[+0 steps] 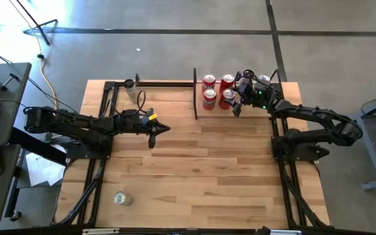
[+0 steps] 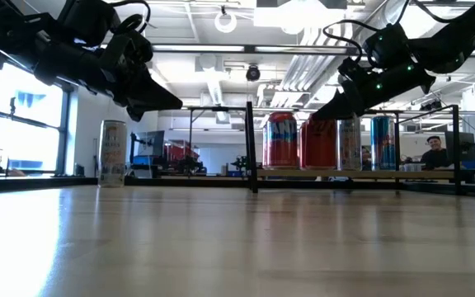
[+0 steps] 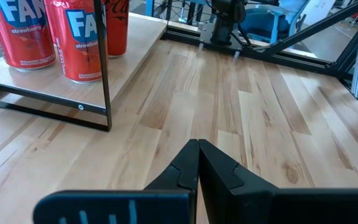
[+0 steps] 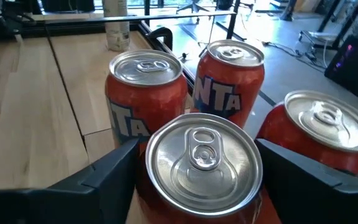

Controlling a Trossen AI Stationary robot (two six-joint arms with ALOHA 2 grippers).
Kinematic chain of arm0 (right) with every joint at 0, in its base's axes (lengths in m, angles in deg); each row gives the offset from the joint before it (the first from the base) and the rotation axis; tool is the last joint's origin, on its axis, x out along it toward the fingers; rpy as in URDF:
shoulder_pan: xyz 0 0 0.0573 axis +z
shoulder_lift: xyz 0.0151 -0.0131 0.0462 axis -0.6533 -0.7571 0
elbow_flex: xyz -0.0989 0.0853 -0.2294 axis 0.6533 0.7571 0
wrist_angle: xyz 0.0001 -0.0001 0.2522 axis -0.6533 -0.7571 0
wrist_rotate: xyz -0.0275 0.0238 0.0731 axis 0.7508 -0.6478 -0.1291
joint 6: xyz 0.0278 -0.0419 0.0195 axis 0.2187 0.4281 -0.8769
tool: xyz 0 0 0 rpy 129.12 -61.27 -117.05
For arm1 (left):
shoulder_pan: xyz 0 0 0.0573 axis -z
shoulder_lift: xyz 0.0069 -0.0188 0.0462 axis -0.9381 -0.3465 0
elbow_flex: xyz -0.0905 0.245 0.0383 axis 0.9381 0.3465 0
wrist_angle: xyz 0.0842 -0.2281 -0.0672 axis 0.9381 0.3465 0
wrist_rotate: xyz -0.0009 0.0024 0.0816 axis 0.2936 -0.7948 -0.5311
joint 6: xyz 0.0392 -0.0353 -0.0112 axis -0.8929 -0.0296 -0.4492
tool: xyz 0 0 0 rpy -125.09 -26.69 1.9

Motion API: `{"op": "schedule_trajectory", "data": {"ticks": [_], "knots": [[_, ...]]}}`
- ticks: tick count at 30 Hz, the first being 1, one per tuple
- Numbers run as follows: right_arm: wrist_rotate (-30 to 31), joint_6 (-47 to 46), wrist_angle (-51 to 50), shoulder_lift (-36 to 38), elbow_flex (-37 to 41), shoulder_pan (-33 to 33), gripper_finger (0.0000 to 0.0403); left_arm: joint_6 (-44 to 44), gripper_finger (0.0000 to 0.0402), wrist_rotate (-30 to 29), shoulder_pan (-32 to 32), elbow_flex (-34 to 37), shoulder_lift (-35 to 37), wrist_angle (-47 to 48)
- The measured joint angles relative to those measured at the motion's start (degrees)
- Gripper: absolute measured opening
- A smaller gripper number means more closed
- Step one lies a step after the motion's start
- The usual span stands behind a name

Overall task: Place canned beverage on shelf
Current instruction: Put the red black soda can on the shelf aligned with the red black soda can, then put the white yellow soda can on the shelf aligned with the white yellow soda can

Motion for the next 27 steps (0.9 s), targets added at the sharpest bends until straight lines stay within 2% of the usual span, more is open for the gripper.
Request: {"op": "schedule_trajectory", "data": {"ticks": [3, 5, 19, 27], "knots": [[2.2, -1.2, -0.1, 0.0, 0.0, 0.0, 0.0329, 0.0, 0.0000, 0.0, 0.0, 0.0, 0.0, 0.0], [2.6, -1.2, 0.0, 0.0, 0.0, 0.0, 0.0341, 0.0, 0.0000, 0.0, 0.0, 0.0, 0.0, 0.0], [2.6, -1.6, -2.2, 1.3, -4.0, 0.2, 0.0345, 0.4, 0.0000, 0.0, 0.0, 0.0, 0.0, 0.0], [4.4, -0.2, -8.3, 3.5, -7.8, 3.1, 0.0345, 0.0, 0.0000, 0.0, 0.0, 0.0, 0.0, 0.0]]}}
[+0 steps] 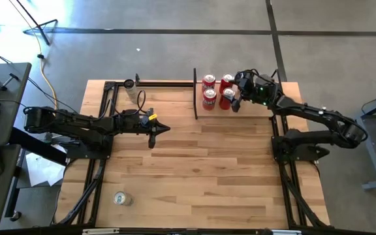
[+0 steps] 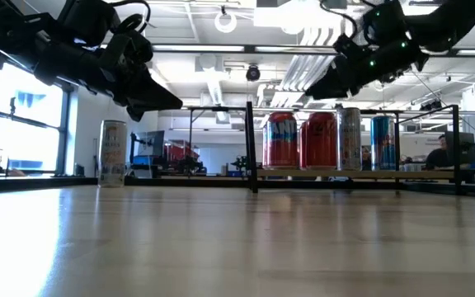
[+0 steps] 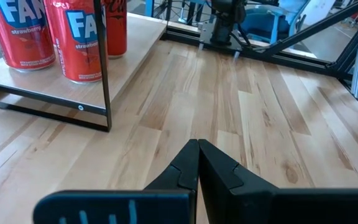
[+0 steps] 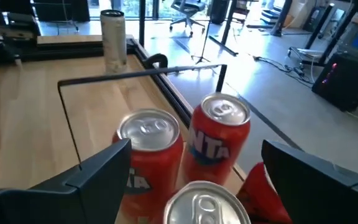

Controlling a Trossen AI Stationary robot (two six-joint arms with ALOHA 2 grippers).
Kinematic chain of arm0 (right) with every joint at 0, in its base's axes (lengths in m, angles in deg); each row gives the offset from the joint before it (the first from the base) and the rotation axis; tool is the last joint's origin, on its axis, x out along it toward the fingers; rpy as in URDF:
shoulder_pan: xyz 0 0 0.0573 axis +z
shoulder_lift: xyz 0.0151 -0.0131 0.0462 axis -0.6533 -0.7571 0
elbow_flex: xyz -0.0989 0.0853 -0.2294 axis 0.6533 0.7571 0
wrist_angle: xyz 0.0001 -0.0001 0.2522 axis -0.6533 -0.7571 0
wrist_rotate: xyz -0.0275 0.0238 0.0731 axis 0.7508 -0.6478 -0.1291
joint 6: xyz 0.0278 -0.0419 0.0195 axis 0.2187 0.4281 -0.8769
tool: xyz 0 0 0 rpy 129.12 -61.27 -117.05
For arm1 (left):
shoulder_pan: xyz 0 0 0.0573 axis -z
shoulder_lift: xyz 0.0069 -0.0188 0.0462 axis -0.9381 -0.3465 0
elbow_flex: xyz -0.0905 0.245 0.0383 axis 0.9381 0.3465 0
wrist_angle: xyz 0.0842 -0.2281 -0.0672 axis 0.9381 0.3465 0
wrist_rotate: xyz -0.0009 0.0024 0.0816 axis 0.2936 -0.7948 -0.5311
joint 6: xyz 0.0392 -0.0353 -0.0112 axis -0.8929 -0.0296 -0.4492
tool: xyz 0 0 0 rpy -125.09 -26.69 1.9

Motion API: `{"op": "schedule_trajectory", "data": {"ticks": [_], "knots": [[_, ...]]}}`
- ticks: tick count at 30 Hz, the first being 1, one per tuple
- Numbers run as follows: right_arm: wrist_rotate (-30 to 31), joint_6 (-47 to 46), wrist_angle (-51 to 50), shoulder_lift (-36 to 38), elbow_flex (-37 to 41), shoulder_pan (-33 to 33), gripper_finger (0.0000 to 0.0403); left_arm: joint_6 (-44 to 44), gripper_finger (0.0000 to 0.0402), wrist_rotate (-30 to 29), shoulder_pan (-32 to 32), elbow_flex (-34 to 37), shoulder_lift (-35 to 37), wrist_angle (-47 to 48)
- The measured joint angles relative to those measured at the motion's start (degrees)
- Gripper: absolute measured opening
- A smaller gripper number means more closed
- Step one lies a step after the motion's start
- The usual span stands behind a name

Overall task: Place canned beverage on shelf
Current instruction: Put the white yellow soda can on the shelf aligned with the white yellow soda can

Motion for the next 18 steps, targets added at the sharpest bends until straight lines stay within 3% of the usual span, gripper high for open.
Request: {"op": "schedule_trajectory", "data": {"ticks": [5, 9, 16, 18], "knots": [[4.5, 0.1, -4.4, 4.2, -0.8, 4.9, 0.0313, 1.9, 0.0000, 1.3, 0.0, 0.0, 0.0, 0.9], [10.2, 0.1, -7.2, 8.2, -0.8, 11.2, 0.0239, 0.3, 0.0000, 2.9, -0.6, -0.8, 0.5, 3.1], [17.0, -2.2, -6.6, 10.6, 1.7, 24.7, 0.0045, -7.9, 0.0000, 3.8, -4.0, -15.7, 2.3, 34.3], [19.6, -3.0, -2.8, 9.8, 4.1, 28.8, 0.0012, -10.5, 0.0000, 2.9, -5.1, -20.1, 2.3, 41.7]]}}
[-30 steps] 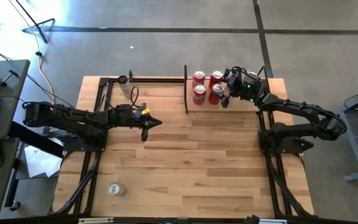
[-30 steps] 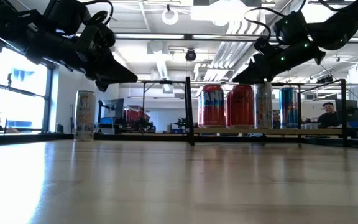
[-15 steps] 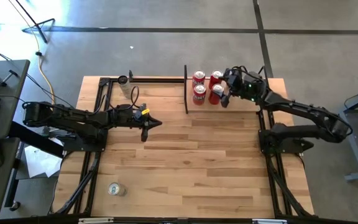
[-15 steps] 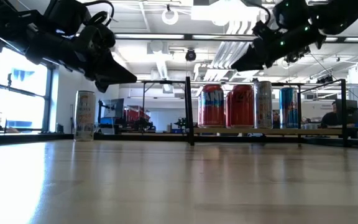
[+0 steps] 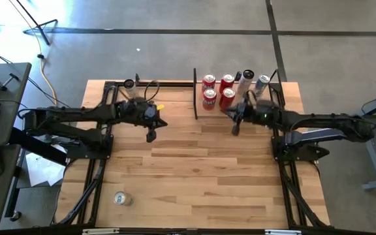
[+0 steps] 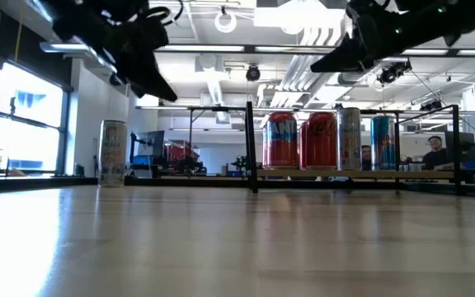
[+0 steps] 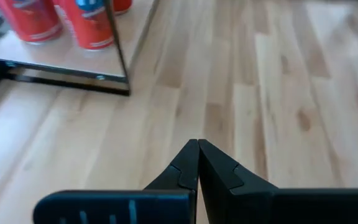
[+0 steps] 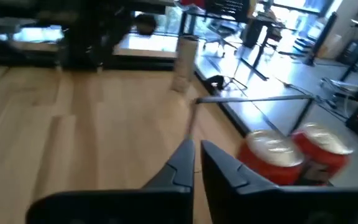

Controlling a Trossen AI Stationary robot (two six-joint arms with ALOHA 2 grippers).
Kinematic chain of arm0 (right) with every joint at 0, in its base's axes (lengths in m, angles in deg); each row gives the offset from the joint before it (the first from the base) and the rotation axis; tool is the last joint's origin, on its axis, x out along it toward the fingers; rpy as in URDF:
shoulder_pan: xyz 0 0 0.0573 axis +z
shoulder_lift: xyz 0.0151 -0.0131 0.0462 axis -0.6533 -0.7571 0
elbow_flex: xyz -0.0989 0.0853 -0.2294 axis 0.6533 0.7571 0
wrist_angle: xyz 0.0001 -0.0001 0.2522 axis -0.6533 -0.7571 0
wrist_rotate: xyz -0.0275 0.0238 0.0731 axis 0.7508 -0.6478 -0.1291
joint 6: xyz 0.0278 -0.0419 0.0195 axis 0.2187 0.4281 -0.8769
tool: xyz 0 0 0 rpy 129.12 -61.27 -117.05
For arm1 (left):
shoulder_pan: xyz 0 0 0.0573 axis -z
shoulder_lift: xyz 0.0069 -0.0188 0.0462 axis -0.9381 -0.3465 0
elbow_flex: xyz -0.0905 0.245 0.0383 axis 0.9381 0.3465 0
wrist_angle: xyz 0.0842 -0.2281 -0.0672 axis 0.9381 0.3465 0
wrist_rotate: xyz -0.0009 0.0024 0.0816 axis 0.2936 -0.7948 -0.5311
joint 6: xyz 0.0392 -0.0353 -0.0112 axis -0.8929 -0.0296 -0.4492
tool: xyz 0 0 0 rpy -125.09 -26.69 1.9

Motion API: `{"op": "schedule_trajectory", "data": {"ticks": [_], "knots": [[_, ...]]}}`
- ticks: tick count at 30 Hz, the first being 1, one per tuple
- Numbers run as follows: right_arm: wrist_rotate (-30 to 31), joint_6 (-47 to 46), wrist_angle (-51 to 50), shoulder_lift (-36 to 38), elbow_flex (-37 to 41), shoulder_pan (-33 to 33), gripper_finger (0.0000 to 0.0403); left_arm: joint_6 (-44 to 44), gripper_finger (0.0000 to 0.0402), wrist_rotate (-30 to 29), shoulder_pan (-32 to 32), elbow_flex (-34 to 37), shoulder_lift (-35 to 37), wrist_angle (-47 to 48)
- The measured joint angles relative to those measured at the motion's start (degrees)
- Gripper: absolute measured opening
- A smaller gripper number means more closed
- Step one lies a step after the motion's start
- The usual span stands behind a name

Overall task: Place canned beverage on shelf
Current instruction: Put the white yellow soda can on the shelf aligned with the white yellow soda can

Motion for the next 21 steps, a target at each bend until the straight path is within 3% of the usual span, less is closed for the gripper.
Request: {"op": "schedule_trajectory", "data": {"ticks": [5, 12, 21], "knots": [[8.9, -3.0, 8.4, -1.3, 6.5, 8.7, 0.0027, -1.1, 0.0000, -3.3, -3.5, -10.8, -0.2, 18.6], [15.2, -4.8, 12.1, -1.8, 9.0, 15.8, 0.0022, -1.1, 0.0000, -7.1, -10.4, -24.7, -1.3, 42.9], [16.8, -3.1, 14.3, -1.8, 9.0, 16.7, 0.0019, -3.7, 0.0000, -7.8, -24.5, -42.2, -15.3, 66.7]]}}
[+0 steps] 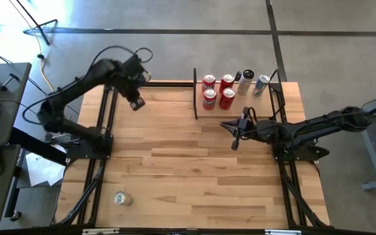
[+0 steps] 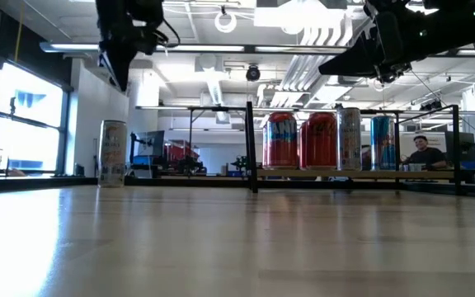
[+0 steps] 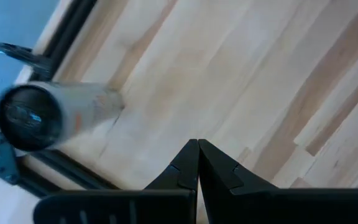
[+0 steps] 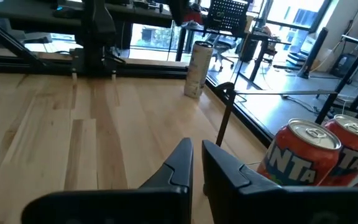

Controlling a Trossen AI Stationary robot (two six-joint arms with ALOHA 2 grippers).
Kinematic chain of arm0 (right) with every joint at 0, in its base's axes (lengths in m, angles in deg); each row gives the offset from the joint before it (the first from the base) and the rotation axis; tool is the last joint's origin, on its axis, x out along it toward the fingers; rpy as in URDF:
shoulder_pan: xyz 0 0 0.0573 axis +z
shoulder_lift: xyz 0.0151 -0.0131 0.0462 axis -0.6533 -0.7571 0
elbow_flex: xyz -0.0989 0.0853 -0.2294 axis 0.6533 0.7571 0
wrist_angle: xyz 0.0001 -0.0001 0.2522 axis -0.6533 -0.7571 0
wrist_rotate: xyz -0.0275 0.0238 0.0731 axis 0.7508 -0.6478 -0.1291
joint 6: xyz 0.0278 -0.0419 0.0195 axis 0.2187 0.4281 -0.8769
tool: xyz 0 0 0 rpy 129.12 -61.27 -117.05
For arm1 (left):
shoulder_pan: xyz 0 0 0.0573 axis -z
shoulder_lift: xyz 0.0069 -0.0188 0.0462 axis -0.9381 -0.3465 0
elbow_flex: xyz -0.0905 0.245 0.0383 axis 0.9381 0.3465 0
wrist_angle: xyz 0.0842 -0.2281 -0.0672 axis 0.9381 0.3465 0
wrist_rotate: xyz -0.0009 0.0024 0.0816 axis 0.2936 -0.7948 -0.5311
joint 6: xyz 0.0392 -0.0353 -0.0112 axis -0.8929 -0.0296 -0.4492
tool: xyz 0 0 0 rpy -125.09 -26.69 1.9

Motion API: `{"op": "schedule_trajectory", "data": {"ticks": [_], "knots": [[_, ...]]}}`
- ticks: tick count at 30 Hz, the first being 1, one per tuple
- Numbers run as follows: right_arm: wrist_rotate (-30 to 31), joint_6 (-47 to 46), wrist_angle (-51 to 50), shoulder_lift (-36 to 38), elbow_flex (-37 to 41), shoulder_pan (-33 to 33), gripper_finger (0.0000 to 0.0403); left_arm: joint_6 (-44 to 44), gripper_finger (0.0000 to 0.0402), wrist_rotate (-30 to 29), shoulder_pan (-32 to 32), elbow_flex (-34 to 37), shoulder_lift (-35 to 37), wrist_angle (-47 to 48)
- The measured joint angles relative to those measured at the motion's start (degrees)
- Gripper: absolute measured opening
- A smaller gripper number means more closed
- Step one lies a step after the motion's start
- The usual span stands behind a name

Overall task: Place canned beverage on shelf
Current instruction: Put the white yellow soda can on the shelf aligned with the white yellow soda can

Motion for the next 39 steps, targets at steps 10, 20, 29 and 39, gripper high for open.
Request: {"op": "schedule_trajectory", "data": {"ticks": [10, 20, 29, 39], "knots": [[0.0, -0.2, -0.6, 0.0, 0.0, 0.0, 0.0018, 1.2, 0.0052, 0.6, -6.2, -11.7, -13.6, 2.5], [-0.2, 0.1, -2.4, 0.0, 0.0, 0.0, 0.0018, 3.4, 0.0209, -5.2, -8.0, -13.4, -17.9, 2.0], [-0.5, 0.1, -2.5, 0.0, 0.0, 0.0, 0.0018, 4.6, 0.0289, -4.4, -11.0, -13.4, -17.9, 0.3], [-1.2, -0.3, -3.4, 0.0, 0.0, 0.0, 0.0018, 6.6, 0.0292, -5.5, -14.4, -11.7, -18.1, 3.0]]}}
